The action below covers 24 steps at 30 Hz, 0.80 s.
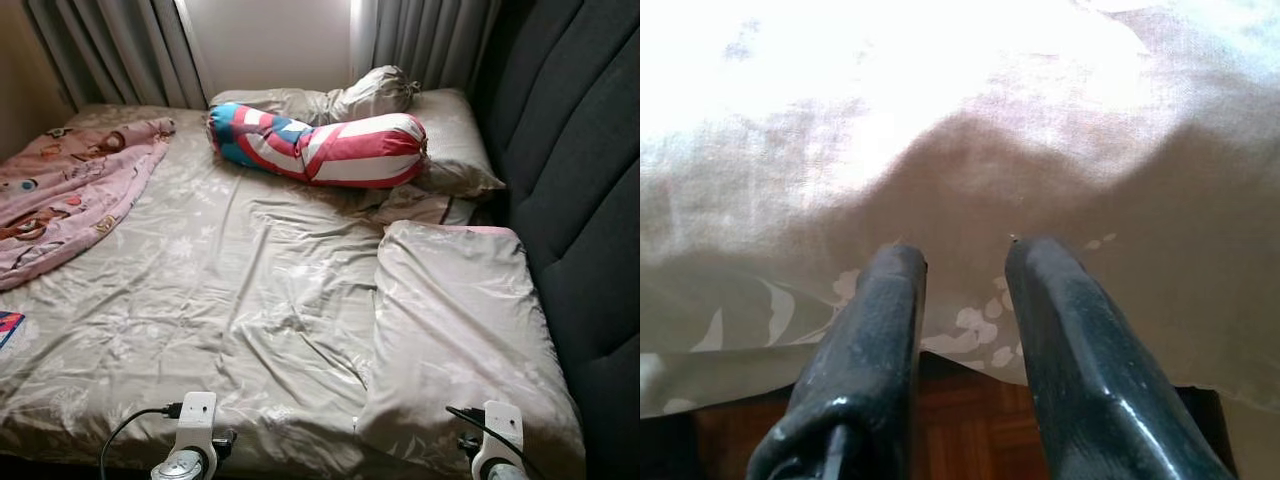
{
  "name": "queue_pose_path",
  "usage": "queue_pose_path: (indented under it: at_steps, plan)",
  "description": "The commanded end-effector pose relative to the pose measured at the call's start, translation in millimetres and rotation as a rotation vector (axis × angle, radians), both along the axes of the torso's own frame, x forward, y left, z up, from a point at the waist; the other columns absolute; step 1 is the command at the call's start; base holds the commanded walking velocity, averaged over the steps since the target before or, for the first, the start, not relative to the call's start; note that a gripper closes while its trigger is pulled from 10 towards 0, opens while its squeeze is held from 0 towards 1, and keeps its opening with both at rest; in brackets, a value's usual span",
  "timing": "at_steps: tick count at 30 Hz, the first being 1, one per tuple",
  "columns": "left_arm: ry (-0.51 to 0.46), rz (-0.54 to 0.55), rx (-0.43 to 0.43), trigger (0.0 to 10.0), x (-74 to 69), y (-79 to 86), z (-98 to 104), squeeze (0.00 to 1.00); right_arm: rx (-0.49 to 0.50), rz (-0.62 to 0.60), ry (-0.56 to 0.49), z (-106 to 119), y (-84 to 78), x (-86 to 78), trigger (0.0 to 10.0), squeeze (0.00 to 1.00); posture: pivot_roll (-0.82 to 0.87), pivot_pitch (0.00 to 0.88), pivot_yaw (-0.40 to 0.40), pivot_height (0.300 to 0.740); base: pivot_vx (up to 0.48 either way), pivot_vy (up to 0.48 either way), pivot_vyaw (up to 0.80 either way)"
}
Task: Clean up the room
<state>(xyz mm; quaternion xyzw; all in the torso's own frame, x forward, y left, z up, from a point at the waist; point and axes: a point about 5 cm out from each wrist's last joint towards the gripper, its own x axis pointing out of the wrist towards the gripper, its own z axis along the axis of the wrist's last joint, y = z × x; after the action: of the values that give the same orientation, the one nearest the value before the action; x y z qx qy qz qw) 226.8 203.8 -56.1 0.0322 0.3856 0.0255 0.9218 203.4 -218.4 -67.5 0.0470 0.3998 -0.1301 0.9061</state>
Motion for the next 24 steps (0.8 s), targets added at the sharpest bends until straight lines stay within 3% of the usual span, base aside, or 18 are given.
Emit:
queue_pose_path:
  at_steps: [1, 12, 15, 24]
  plan:
    - [0.029, -0.006, 0.012, 10.0, -2.7, 0.7, -2.3, 0.0, 0.008, -0.026, 0.03, -2.2, -5.6, -5.1, 10.0, 0.0, -0.12, 0.045, -0.001, 0.74, 0.0, 0.0, 0.0]
    - [0.048, 0.049, 0.007, 10.0, -12.4, 3.4, -7.7, 0.0, -0.007, 0.061, 0.078, -5.8, -3.4, -10.0, 10.0, 0.0, -0.09, 0.034, -0.022, 0.74, 0.0, 0.0, 0.0]
    - [0.03, 0.059, 0.002, 10.0, -3.2, 7.9, -1.6, 0.0, -0.002, 0.067, 0.062, -3.8, -3.1, -6.4, 10.0, 0.0, -0.08, 0.047, -0.033, 0.74, 0.0, 0.0, 0.0]
    - [0.023, 0.105, -0.003, 10.0, 1.0, 10.7, 1.2, 0.0, 0.017, 0.069, 0.056, -5.3, 0.4, -8.3, 10.0, 0.0, -0.06, 0.05, -0.048, 0.74, 0.0, 0.0, 0.0]
